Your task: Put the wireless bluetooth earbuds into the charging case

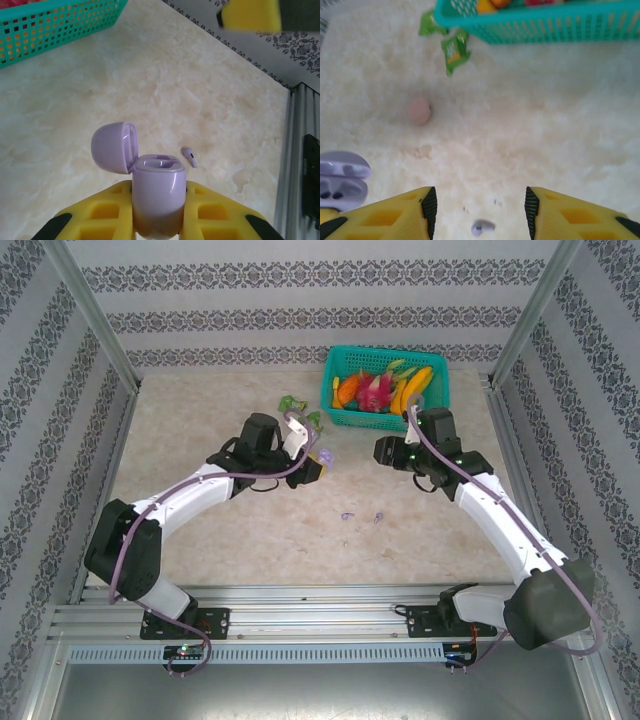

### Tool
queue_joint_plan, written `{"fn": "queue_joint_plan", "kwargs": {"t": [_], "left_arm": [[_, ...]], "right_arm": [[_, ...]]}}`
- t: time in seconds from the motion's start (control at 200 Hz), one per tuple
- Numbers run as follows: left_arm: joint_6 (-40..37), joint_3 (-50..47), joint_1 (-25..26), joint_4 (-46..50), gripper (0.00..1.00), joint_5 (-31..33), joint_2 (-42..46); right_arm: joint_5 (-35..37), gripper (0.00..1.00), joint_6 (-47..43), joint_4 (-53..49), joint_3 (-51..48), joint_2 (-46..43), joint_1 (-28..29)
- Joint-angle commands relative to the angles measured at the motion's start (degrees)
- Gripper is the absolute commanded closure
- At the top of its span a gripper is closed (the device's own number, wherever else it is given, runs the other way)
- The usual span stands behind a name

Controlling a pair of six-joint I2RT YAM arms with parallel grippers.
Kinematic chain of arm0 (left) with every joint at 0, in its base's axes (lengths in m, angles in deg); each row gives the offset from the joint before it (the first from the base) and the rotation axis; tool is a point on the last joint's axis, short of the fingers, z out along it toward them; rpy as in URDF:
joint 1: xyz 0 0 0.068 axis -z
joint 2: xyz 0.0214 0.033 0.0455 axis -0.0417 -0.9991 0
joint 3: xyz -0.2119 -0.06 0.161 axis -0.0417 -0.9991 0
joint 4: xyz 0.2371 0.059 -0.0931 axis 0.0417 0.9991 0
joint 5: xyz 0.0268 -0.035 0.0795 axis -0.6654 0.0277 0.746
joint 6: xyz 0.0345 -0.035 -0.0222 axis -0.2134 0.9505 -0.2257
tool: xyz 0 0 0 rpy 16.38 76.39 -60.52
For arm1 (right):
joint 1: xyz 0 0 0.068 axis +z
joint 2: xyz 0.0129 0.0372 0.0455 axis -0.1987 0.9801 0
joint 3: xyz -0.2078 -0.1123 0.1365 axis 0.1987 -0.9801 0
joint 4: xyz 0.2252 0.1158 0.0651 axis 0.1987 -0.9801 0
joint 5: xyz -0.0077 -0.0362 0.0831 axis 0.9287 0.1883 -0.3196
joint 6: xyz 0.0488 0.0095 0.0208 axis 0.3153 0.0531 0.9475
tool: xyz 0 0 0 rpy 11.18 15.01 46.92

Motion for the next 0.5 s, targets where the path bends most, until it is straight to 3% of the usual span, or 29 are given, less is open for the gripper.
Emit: {"fn": "queue_joint_plan", "kwargs": {"t": [0.0, 0.265, 0.5], "left_arm": [[4.0, -5.7, 0.8, -14.5, 1.0, 5.9, 1.6], [8.7, -22.9, 1.0, -49.7, 1.0, 12.7, 2.8], [8.5, -28.4, 0.9, -56.8, 1.0, 15.7, 5.3]], "right_arm": [[3.7, 0.5, 8.1, -5.1, -2.1, 2.1, 3.5], [8.9, 0.51, 10.1, -5.1, -1.9, 11.1, 13.5], [6.4, 0.52, 4.7, -1.0, -0.2, 19.9, 15.8]]}}
